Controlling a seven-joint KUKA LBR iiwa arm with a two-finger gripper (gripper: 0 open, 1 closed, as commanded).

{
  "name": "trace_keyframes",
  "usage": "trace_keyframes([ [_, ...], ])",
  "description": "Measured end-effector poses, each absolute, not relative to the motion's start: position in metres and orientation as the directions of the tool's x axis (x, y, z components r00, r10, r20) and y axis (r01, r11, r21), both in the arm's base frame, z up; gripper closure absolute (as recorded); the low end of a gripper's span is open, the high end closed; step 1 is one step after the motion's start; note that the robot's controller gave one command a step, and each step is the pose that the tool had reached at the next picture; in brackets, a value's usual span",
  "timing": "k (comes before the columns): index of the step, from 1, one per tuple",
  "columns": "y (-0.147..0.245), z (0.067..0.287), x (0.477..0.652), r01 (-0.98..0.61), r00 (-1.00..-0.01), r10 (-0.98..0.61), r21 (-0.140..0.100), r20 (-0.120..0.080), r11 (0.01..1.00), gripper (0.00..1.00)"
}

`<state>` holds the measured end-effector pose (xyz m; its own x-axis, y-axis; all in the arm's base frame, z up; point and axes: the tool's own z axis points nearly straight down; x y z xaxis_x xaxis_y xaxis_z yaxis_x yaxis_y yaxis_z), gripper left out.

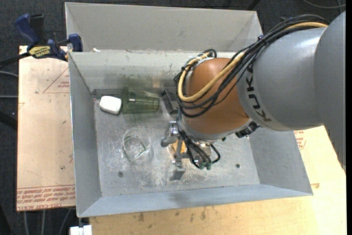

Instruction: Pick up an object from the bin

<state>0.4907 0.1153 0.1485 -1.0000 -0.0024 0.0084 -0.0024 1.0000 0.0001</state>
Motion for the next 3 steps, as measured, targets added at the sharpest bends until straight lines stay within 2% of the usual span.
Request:
trace_keyframes([
  [1,0.115,0.152,0.493,0.000,-1.000,0.000,0.001,0.001,1.000,0.00],
  [2,0.079,0.162,0.530,-0.056,-0.998,-0.056,0.002,-0.001,0.998,0.00],
  [3,0.062,0.138,0.554,-0.060,-0.998,-0.060,-0.001,-0.013,0.998,0.00],
])
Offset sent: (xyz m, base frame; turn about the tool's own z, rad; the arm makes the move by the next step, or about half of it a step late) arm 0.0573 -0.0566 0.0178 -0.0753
